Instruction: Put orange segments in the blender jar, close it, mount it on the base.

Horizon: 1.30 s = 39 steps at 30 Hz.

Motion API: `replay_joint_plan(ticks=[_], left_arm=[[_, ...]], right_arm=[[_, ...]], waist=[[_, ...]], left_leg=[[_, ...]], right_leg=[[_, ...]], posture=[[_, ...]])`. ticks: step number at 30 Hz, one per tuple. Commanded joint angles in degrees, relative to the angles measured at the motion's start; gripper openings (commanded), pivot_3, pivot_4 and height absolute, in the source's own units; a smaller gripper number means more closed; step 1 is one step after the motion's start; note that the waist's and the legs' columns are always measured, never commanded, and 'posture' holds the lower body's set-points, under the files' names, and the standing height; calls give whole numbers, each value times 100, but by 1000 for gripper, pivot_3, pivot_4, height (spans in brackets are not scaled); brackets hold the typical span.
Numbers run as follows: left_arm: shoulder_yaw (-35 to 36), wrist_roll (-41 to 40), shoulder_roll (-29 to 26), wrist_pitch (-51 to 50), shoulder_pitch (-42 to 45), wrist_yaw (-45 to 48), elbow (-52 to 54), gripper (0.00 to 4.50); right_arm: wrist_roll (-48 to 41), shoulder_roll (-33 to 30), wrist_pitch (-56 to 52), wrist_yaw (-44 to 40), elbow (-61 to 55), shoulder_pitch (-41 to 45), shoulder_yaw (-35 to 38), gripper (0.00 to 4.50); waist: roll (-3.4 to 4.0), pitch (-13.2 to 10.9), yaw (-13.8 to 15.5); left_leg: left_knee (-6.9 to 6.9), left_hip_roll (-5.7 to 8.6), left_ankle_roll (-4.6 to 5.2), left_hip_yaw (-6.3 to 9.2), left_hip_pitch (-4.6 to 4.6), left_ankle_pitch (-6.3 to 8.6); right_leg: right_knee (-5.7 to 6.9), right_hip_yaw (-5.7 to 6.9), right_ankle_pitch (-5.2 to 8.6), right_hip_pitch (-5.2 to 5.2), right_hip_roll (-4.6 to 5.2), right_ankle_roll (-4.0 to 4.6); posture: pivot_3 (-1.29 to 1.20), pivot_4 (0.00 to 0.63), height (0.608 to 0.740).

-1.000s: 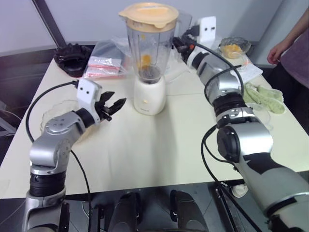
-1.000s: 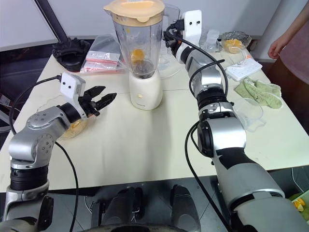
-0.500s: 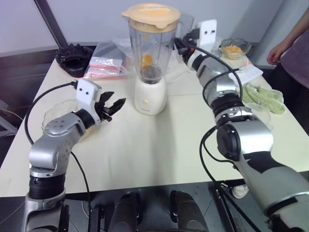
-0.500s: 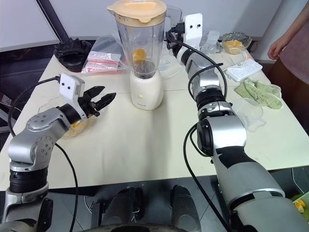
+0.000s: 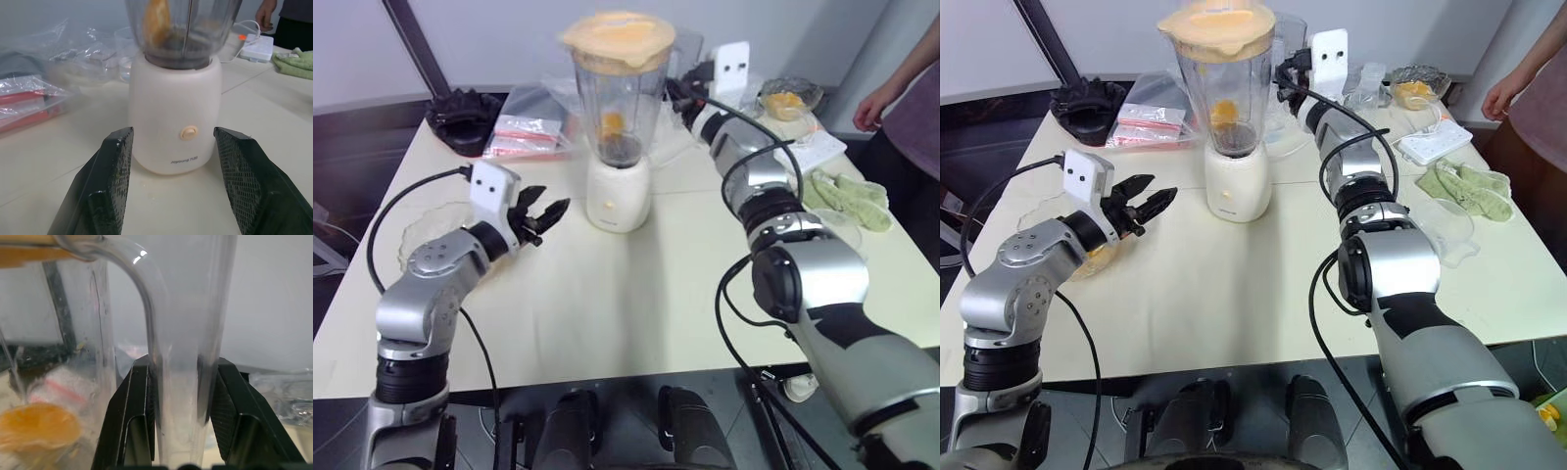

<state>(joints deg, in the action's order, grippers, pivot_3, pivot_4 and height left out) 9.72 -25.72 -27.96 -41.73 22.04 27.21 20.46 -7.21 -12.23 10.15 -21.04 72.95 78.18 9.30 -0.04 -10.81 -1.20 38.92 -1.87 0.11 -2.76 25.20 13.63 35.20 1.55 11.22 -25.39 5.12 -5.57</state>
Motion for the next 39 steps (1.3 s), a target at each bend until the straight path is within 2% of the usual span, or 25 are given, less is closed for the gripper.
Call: replay_joint_plan(ticks=[1,13,17,30,39], left_arm=[[4,-58,-14,84,6,-22,263,2702],[-75,-41,-46,43,107,3,209,2702],[-94,-46,-57,80,79,30,201,2702],[-224,406,168,801,-4,-262,73,2702],[-139,336,282,1050,92,-153,-157,2702]], right_arm=[[20,-28,416,39,-152,76,90,1036],[68,68,-349,-80,-136,-16,20,1036],[138,65,-802,220,-189,43,-30,1036],[391,95,-791,381,-655,-220,-320,1036],[608,108,-1375,859,-1335,-460,-607,1036]], waist=[[3,-2,8],[0,0,-2],[0,0,-2],[-1,2,-6],[-1,3,-2]], left_leg=[[0,0,-1,0,3,0],[-3,0,-1,0,1,-1],[-2,0,-1,0,-2,-1],[-3,-1,-3,0,-8,-2],[-2,-1,-3,0,-9,-2]], right_leg=[[0,0,-1,-2,0,-1],[-2,0,0,0,0,0],[-1,0,1,1,0,1],[1,0,0,4,0,3],[1,0,-1,6,0,5]], posture=[[0,150,740],[0,150,740],[0,150,740],[0,150,740],[0,150,740]])
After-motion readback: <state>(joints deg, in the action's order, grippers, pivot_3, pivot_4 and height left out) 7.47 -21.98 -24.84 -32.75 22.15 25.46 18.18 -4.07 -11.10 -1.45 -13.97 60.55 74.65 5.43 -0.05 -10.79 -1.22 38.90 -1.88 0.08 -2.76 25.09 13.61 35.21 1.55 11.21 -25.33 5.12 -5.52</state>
